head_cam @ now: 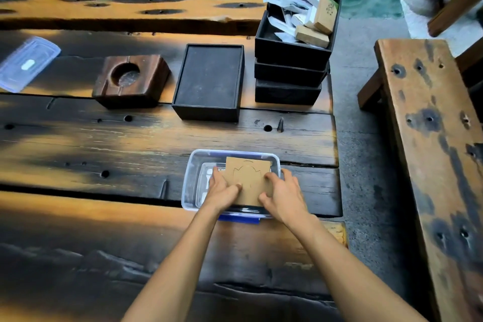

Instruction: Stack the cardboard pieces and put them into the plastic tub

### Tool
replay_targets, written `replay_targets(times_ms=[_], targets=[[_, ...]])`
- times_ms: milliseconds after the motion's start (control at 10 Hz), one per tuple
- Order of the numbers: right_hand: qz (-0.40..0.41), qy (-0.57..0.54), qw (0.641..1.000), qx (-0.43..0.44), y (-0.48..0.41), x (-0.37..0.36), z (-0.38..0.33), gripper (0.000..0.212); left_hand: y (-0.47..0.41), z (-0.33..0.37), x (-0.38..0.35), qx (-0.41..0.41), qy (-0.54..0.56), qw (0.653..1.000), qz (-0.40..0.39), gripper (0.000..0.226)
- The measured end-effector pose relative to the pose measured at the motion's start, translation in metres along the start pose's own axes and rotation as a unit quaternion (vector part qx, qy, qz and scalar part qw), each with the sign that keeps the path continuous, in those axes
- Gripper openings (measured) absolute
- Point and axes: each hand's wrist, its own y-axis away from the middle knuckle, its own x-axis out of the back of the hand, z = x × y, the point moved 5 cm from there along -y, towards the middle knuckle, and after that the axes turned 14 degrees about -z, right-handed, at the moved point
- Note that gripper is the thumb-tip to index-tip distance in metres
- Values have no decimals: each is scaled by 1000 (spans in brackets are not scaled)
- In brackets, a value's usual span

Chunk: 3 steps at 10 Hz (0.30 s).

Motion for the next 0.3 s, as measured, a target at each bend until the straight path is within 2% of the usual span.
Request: replay_targets(times_ms=[100,300], targets=[[-21,28,999,0,3,5,-5,65,17,3,0,-7,-65,997,39,105],[1,71,997,18,35,0,-23,81,62,2,15,-54,-209,972,96,101]])
